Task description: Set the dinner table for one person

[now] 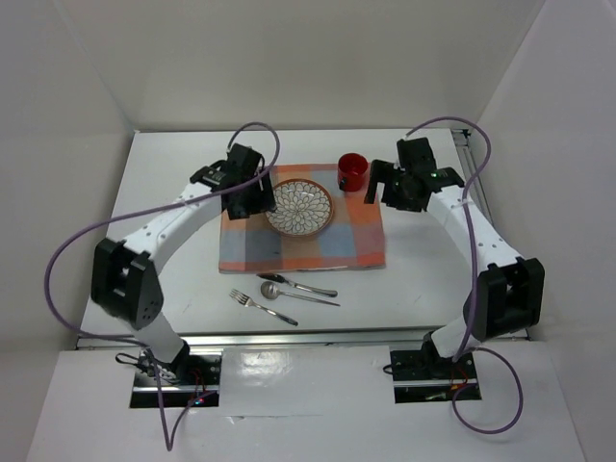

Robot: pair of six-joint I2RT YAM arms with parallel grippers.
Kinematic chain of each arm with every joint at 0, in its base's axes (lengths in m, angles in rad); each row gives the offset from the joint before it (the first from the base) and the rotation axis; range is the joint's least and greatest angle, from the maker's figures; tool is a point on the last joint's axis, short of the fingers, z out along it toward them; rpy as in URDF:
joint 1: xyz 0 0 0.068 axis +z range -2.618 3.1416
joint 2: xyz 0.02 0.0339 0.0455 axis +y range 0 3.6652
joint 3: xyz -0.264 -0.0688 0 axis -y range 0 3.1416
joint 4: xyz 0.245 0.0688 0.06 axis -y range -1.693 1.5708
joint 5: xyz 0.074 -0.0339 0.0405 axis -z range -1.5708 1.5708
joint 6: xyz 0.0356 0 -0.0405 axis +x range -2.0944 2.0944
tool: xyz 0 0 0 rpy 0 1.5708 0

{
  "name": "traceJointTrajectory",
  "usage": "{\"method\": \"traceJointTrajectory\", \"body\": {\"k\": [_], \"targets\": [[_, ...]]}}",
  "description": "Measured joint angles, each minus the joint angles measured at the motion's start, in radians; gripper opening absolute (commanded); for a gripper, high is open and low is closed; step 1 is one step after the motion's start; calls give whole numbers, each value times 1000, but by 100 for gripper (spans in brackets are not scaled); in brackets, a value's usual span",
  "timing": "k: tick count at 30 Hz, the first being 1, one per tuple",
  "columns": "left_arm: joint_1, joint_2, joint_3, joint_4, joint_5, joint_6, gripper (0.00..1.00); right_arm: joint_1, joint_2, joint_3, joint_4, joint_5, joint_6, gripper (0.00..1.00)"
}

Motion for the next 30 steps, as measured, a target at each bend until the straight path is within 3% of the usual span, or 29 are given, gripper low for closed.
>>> {"method": "traceJointTrajectory", "body": {"k": [2, 9, 15, 23, 30], "targets": [[-53, -105, -56, -51, -50, -65, 73, 39, -16, -19, 0, -7, 0, 100], [-222, -326, -369, -217, -46, -385, 72, 135, -77, -100, 3, -15, 11, 100], [-377, -359, -488, -300, -38, -694, 72, 189, -134, -135, 7, -15, 27, 100], [-437, -304, -497, -250, -34, -901, 61, 209, -220, -160, 6, -14, 41, 100], [-456, -268, -579, -205, -34, -1016, 60, 209, -245, -160, 6, -10, 42, 100]]}}
